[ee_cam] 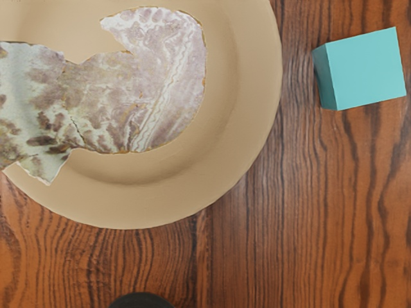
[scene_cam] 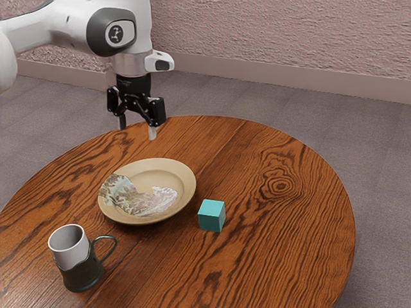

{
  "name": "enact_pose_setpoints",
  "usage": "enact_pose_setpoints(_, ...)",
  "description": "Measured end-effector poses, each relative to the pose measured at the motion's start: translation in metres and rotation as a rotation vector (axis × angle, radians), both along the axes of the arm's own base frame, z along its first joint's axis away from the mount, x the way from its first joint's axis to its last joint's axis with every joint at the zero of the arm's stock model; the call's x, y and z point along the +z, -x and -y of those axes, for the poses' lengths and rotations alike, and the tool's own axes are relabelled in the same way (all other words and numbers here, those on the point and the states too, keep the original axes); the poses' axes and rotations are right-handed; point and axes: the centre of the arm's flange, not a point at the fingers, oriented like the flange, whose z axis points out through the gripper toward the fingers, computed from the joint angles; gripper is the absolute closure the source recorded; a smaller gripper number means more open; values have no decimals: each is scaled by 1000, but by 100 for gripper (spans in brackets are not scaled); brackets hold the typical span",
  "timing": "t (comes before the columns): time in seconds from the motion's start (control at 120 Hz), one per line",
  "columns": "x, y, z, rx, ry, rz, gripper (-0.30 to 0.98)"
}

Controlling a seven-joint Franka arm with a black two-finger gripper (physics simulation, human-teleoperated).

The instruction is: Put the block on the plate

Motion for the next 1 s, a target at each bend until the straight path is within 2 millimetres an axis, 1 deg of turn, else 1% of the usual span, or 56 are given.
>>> enact_pose_setpoints(0.092,1,0,3,-10,0,4,0)
enact_pose_setpoints(0.133,1,0,8,-3,-1,8,0)
enact_pose_setpoints(0.167,1,1,17,4,-2,13,0)
enact_pose_setpoints(0.267,-2,4,51,49,-10,24,0)
enact_pose_setpoints(0.35,-15,3,77,123,-25,19,0)
enact_pose_setpoints(0.4,-30,0,95,168,-37,18,0)
enact_pose_setpoints(0.425,-43,1,100,196,-45,12,0)
enact_pose_setpoints(0.458,-64,3,103,237,-58,2,0)
enact_pose_setpoints(0.492,-79,2,105,281,-65,5,0)
enact_pose_setpoints(0.533,-96,-2,108,333,-69,14,0)
enact_pose_setpoints(0.575,-106,-5,112,383,-69,30,0)
enact_pose_setpoints(0.658,-119,-10,126,468,-68,65,0)
enact_pose_setpoints(0.717,-122,-13,133,527,-70,91,0)
enact_pose_setpoints(0.9,-136,-24,138,700,-74,132,0)
enact_pose_setpoints(1.0,-138,-27,140,774,-73,149,0)
